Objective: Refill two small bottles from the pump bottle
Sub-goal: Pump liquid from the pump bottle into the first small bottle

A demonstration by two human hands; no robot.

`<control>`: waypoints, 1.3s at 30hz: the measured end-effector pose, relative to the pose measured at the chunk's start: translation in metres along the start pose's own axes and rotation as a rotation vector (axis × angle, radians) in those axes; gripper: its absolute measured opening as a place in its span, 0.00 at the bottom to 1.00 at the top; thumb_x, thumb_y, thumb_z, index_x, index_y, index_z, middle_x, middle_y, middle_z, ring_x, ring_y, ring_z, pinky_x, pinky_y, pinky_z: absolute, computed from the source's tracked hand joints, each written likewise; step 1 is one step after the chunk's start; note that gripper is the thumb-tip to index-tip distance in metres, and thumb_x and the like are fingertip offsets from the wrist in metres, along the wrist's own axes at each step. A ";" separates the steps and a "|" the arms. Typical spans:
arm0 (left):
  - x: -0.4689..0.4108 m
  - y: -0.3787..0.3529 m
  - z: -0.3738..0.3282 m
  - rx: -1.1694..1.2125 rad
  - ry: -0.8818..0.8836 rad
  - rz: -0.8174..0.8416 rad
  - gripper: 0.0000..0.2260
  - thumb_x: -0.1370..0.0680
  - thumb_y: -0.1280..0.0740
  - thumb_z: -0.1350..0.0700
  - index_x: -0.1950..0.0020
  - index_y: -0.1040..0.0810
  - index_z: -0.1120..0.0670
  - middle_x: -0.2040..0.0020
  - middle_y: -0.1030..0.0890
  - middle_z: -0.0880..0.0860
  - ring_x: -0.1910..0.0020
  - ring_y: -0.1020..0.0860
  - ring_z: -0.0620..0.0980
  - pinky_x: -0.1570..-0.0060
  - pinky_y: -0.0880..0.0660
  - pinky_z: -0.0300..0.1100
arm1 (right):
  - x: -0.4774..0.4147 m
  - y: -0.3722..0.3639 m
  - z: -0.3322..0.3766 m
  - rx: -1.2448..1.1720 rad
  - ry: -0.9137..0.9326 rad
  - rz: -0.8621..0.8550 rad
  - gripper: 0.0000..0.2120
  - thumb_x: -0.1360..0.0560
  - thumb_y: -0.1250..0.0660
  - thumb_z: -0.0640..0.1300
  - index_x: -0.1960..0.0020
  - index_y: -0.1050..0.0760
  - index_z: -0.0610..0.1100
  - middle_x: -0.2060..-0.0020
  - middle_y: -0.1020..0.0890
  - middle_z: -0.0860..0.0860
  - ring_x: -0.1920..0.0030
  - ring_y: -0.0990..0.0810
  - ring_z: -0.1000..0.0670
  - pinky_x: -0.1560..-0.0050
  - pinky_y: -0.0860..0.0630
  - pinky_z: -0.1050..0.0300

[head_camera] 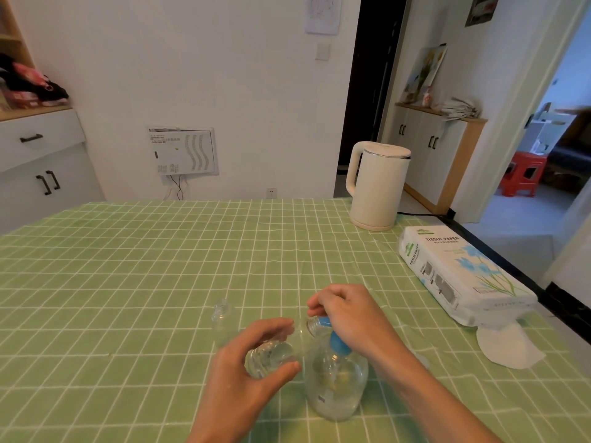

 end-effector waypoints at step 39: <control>-0.001 -0.001 0.004 -0.081 -0.094 0.008 0.28 0.36 0.14 0.61 0.40 0.13 0.44 0.47 0.12 0.37 0.45 0.15 0.37 0.45 0.25 0.24 | -0.002 -0.006 -0.003 0.074 -0.012 0.035 0.17 0.18 0.39 0.41 0.57 0.13 0.49 0.58 0.11 0.55 0.50 0.14 0.56 0.36 0.19 0.49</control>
Point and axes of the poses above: each hand's wrist, its own x-axis away from the middle knuckle, its own y-axis out of the back of the hand, z = x × y, the point moved 10 cm from there along -x, towards the middle knuckle
